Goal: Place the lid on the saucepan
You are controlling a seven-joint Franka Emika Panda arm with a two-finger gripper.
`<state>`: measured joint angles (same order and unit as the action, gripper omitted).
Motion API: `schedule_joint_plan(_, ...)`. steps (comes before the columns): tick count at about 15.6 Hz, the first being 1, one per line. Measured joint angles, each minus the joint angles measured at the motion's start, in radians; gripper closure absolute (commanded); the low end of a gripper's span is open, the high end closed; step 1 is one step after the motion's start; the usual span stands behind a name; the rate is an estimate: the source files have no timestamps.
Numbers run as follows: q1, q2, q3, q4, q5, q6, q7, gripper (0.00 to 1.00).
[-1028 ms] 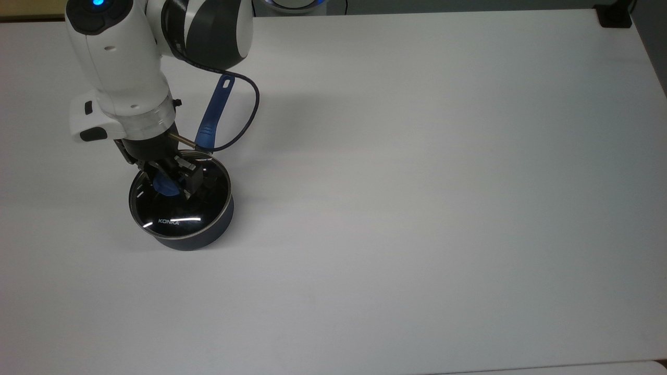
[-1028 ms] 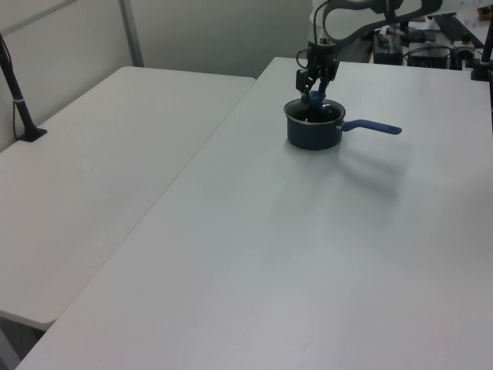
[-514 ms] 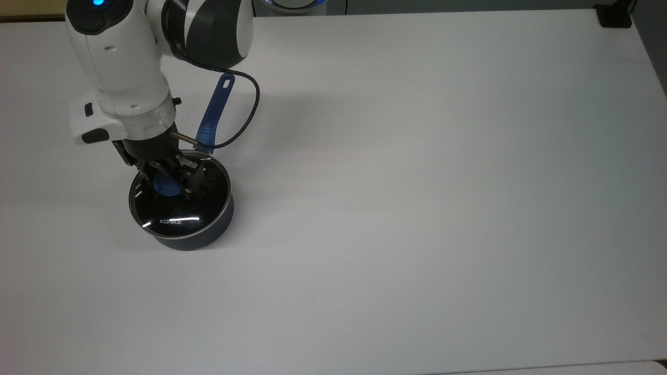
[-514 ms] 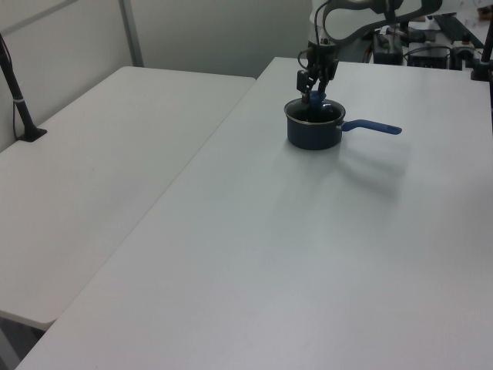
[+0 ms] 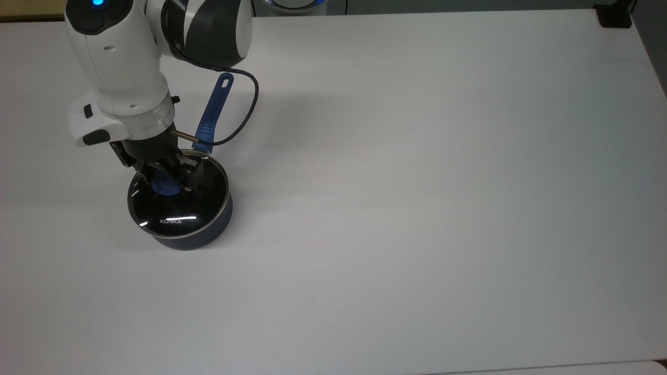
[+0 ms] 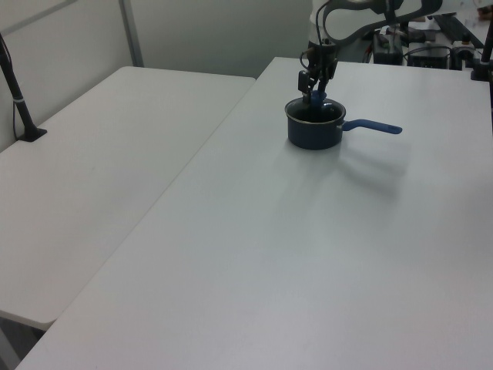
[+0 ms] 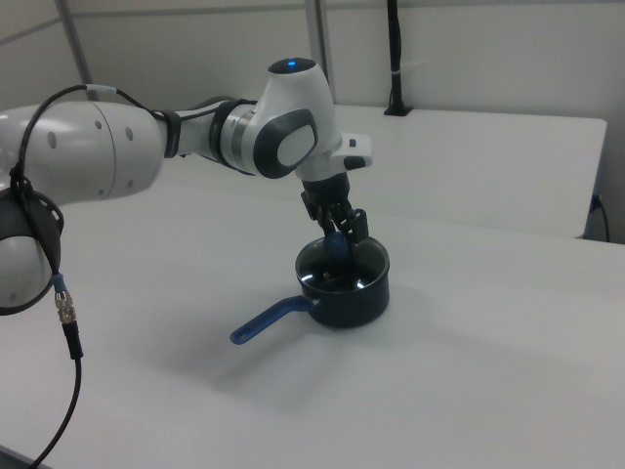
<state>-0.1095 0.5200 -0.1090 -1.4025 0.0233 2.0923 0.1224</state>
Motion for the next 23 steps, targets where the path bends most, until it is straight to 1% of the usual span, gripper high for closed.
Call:
schedule_joint_plan(6, 0.0, 0.0, 0.0, 0.0, 0.0, 0.0, -0.021, 0.42)
schedule_joint_plan(7, 0.0, 0.0, 0.0, 0.0, -0.001, 0.0, -0.034, 0.41)
schedule_joint_plan(9, 0.0, 0.0, 0.0, 0.0, -0.001, 0.0, -0.05, 0.21)
schedule_joint_plan(10, 0.0, 0.0, 0.0, 0.0, -0.001, 0.0, -0.056, 0.16)
schedule_joint_plan(11, 0.0, 0.0, -0.001, -0.003, -0.001, 0.0, -0.058, 0.07)
schedule_joint_plan(12, 0.0, 0.0, -0.002, -0.007, -0.002, 0.0, -0.06, 0.0)
schedule_joint_plan(19, 0.0, 0.0, -0.006, -0.023, -0.003, -0.005, -0.061, 0.0)
schedule_joint_plan(23, 0.002, -0.025, -0.006, -0.019, -0.003, -0.071, -0.061, 0.0)
